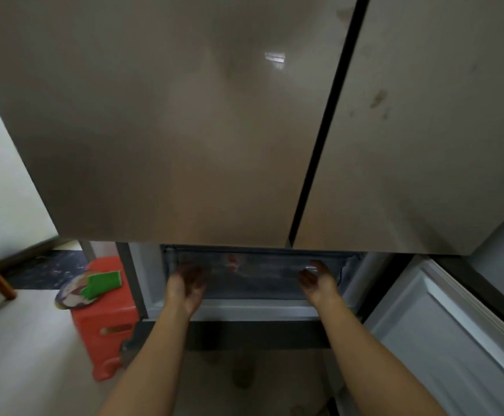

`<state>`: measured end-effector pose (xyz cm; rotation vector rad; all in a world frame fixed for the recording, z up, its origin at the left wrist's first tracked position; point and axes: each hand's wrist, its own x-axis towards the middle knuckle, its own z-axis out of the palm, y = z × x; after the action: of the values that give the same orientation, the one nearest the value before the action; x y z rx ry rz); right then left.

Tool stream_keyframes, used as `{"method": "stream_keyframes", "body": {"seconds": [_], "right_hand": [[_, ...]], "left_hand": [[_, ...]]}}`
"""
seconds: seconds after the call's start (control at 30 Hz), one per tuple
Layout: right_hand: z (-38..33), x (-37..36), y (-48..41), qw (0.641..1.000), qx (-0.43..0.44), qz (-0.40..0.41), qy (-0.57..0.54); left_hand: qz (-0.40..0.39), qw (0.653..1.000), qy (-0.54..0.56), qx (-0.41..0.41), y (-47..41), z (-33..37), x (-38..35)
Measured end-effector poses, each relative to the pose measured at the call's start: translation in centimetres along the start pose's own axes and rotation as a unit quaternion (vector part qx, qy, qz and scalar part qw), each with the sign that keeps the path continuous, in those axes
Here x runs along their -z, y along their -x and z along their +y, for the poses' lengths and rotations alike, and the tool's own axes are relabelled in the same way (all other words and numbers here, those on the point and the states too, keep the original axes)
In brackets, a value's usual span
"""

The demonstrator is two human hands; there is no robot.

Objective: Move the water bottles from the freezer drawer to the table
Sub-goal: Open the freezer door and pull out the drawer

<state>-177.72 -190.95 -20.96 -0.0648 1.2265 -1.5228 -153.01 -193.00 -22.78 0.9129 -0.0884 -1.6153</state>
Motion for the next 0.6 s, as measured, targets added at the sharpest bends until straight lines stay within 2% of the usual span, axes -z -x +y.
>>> {"method": "stream_keyframes", "body": {"seconds": [0.23, 0.4, 0.6], "right_hand": [[-1.4, 0.4, -2.9, 0.98, -0.078, -0.054, -0.173], [-1.1, 1.9, -2.6, 0.986, -0.08, -0.1, -0.106], [-1.6, 1.8, -0.7, 0.987, -0.078, -0.088, -0.113]], "left_hand": [[-0.005, 0.996, 0.086, 0.003, -1.3, -0.4, -0.6], [0.004, 0.997, 0.075, -0.002, -1.0, -0.8, -1.0], [-0.001, 0.999, 0.029, 0.013, 0.1, -0.6, -1.2]]}}
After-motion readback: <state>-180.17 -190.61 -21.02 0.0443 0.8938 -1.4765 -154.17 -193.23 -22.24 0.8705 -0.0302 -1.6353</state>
